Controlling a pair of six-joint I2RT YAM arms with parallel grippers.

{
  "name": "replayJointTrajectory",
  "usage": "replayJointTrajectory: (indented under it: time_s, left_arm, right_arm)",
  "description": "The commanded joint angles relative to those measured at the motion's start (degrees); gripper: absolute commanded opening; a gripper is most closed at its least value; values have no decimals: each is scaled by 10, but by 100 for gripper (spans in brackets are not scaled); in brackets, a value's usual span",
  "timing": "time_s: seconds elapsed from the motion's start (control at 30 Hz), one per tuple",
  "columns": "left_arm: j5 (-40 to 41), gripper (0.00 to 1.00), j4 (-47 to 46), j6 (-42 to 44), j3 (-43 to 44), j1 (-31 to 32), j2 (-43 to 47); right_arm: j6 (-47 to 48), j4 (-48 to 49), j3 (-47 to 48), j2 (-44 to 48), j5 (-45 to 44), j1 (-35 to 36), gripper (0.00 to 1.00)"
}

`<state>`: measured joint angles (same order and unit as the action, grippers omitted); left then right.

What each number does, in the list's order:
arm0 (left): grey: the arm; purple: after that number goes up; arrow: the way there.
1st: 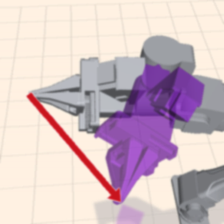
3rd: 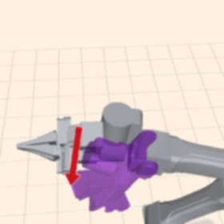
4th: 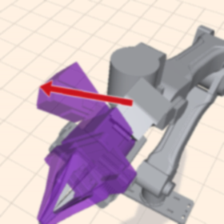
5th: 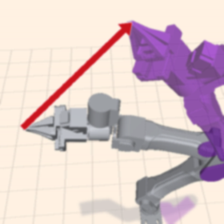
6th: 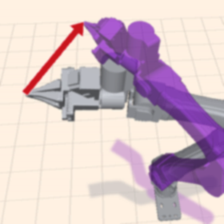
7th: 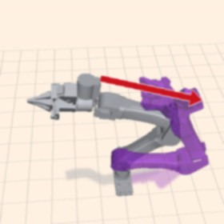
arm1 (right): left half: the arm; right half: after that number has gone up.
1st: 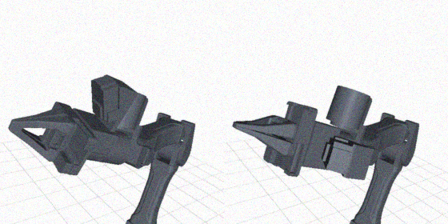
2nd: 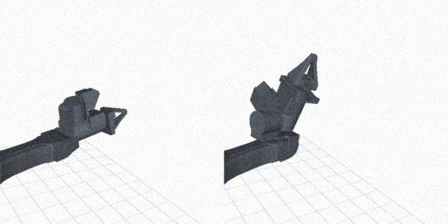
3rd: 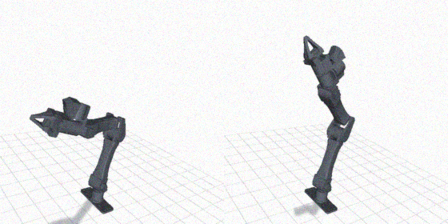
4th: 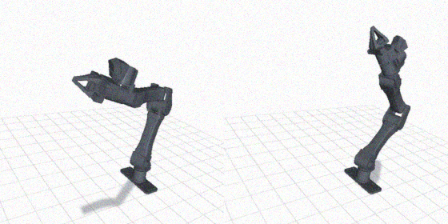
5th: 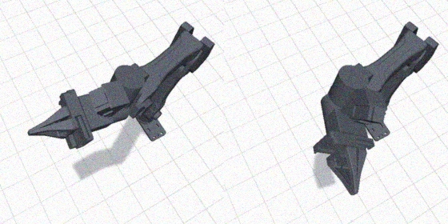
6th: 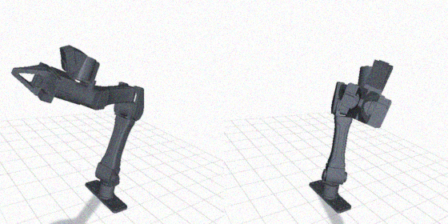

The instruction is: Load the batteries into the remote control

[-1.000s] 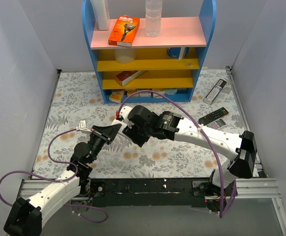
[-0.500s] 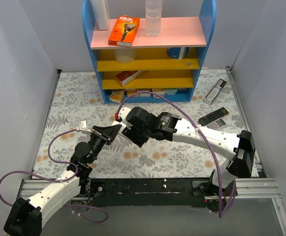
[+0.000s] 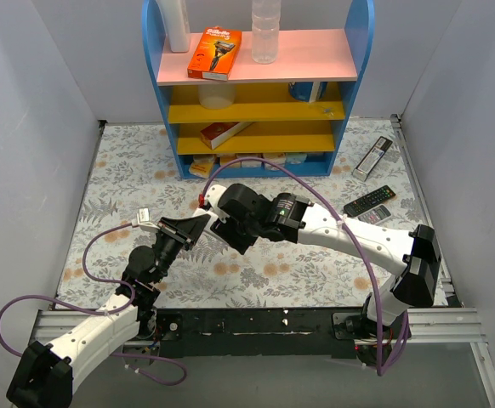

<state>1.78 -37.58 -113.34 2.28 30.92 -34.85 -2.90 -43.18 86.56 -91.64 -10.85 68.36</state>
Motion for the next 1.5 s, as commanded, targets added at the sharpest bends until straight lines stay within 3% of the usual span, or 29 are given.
replayJointTrajectory:
  time_s: [0.0,1.47]
  left_arm:
    - [-5,0,-50,-76,-12,0,7]
    - [-8,0,-42,-168,-21,0,19]
  right_arm:
    - [-11,13,20,-11,-1,0,33]
    - [18,71,-12,28,11,-7,41]
